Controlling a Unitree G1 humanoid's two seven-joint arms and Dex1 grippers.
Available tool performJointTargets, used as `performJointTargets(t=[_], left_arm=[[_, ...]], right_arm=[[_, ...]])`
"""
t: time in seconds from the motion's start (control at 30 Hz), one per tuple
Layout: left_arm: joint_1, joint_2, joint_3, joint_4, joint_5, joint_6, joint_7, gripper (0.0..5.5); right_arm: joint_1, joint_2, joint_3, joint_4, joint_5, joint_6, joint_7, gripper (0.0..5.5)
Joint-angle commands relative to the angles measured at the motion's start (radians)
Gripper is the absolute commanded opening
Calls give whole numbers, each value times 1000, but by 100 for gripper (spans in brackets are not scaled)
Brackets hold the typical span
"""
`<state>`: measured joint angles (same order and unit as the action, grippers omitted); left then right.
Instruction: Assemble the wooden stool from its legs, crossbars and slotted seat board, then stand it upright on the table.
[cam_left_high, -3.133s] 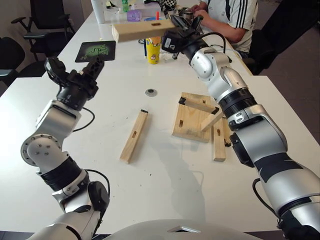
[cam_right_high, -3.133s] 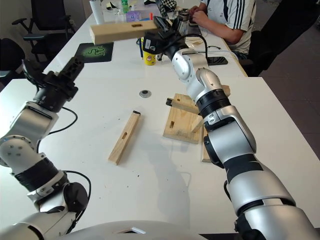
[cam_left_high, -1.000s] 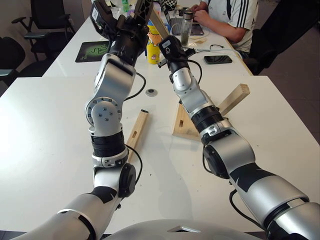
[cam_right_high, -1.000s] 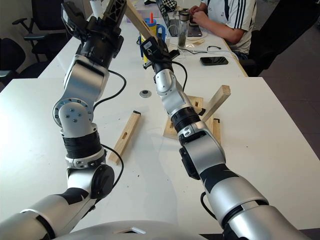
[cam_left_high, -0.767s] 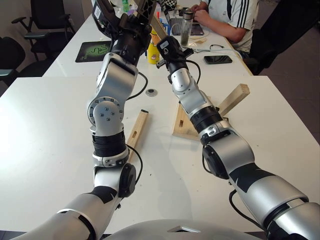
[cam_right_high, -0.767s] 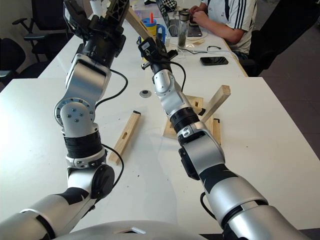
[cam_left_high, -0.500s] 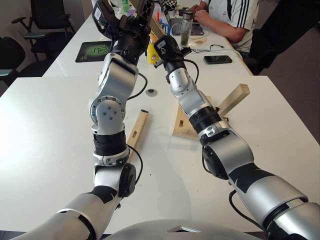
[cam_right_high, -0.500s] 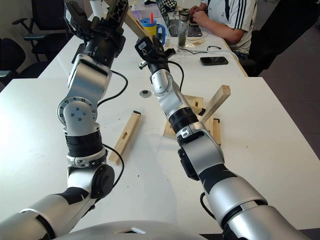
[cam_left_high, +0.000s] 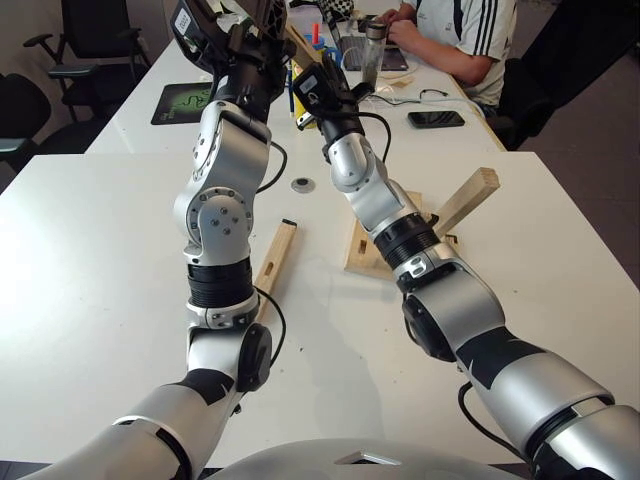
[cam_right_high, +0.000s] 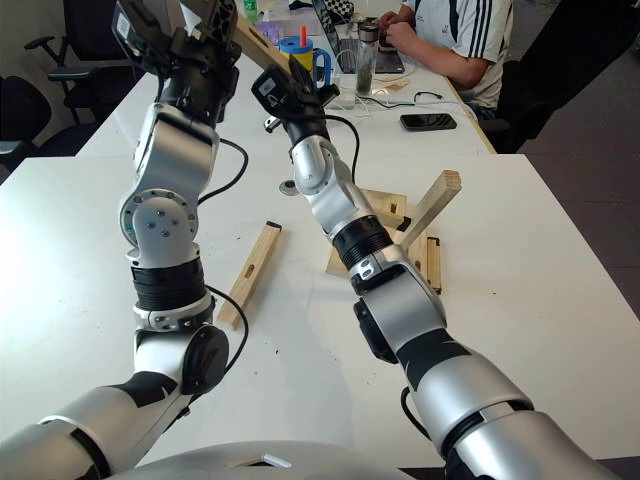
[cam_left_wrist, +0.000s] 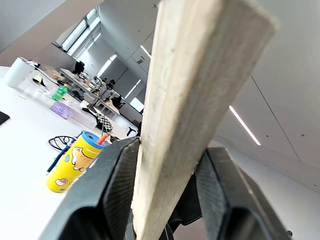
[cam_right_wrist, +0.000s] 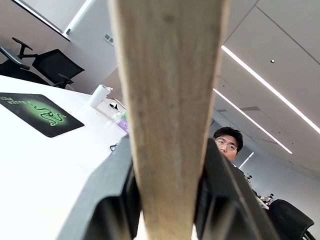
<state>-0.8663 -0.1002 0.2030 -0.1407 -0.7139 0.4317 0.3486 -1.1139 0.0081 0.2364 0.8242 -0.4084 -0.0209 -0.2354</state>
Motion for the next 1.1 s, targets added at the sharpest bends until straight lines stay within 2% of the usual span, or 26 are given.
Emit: performJointTargets(t=[0.03, 0.73, 0.77, 0.9, 1.1], left_arm=[[-27, 8, -11, 3, 73, -34, -1, 153], [17, 44, 28, -5, 182, -27, -29, 137], [21, 44, 30, -8, 183, -26, -28, 137], [35, 55, 37, -19, 195, -22, -32, 107], [29, 72, 55, 1, 212, -44, -47, 105]], right_arm=[[35, 15, 4, -47, 7, 0, 0, 104], [144, 21, 70, -260, -35, 47, 69, 104], [147, 19, 70, -266, -36, 48, 73, 140], [154, 9, 72, -292, -47, 47, 85, 188], [155, 3, 67, -360, -35, 41, 130, 282]])
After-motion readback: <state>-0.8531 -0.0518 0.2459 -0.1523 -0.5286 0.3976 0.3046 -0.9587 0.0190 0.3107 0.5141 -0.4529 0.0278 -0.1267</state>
